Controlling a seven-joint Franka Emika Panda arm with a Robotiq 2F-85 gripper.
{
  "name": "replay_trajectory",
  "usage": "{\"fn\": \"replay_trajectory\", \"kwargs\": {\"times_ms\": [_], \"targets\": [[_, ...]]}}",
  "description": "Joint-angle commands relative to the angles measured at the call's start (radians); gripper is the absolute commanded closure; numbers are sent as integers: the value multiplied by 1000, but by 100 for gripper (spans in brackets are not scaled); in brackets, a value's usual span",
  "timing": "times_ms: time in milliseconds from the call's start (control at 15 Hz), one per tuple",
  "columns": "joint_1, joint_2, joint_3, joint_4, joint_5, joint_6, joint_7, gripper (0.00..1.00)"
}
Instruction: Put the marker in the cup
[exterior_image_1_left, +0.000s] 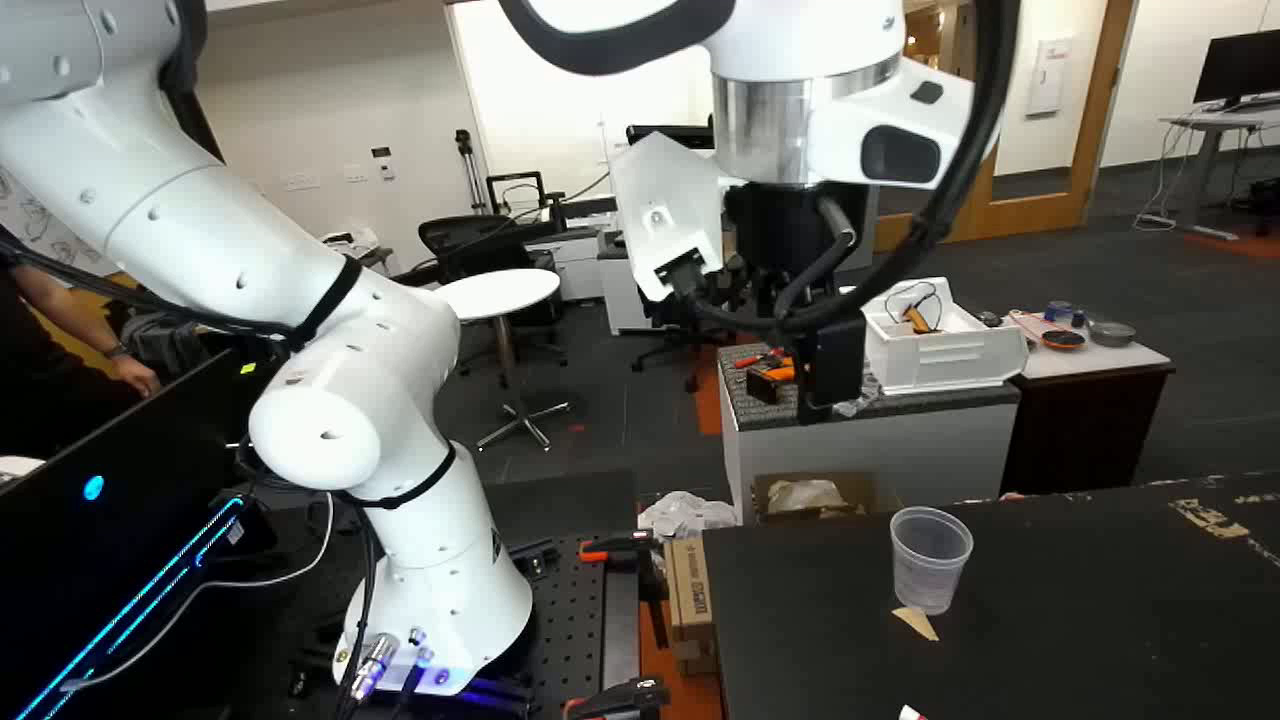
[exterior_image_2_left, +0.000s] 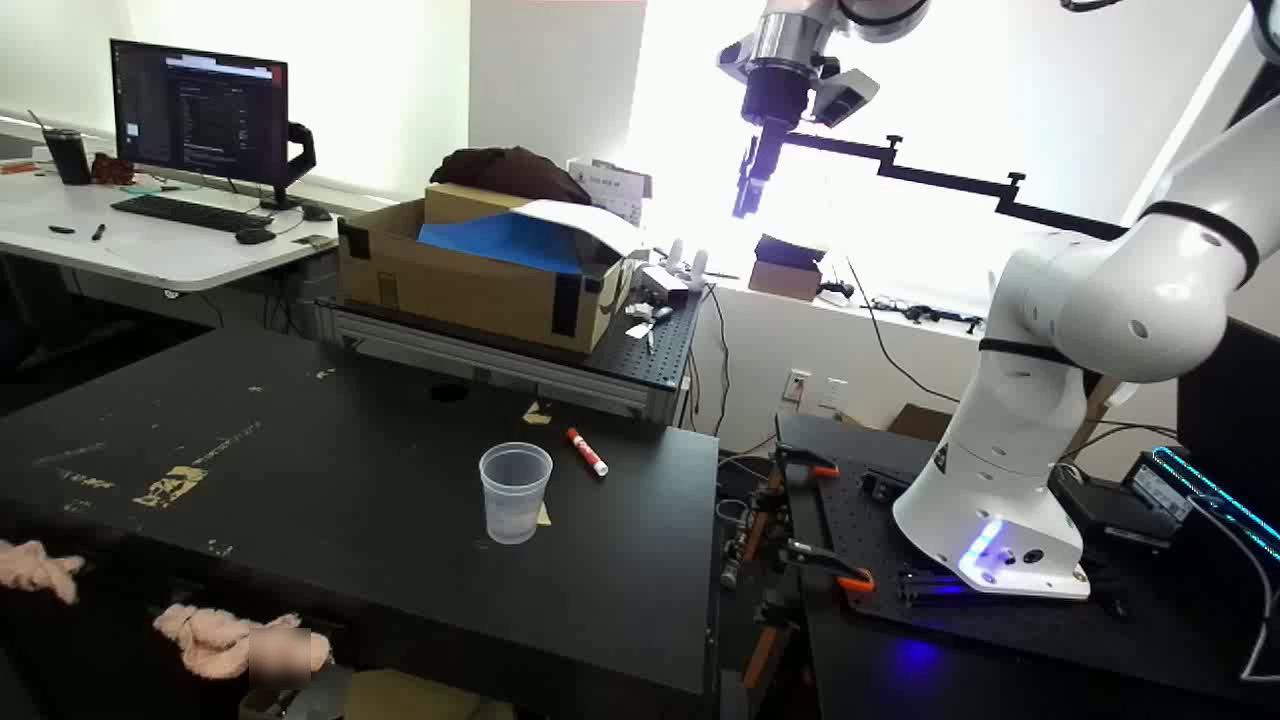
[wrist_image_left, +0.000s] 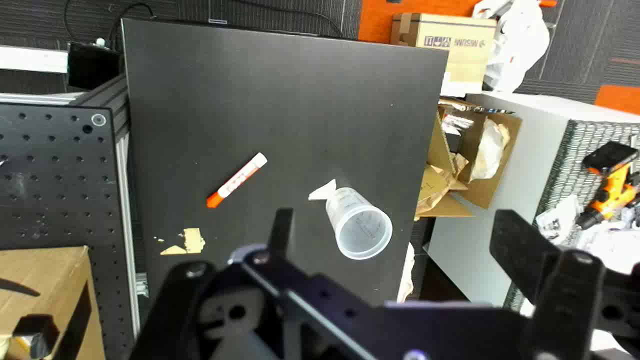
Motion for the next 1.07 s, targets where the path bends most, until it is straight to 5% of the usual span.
{"fn": "replay_trajectory", "kwargs": {"times_ms": [0, 600, 1000], "targets": [[-31, 7, 26, 2, 17, -3, -15, 0], [-25, 9, 34, 2, 27, 11, -13, 0], [35, 86, 87, 82, 216, 82, 33, 0]]}}
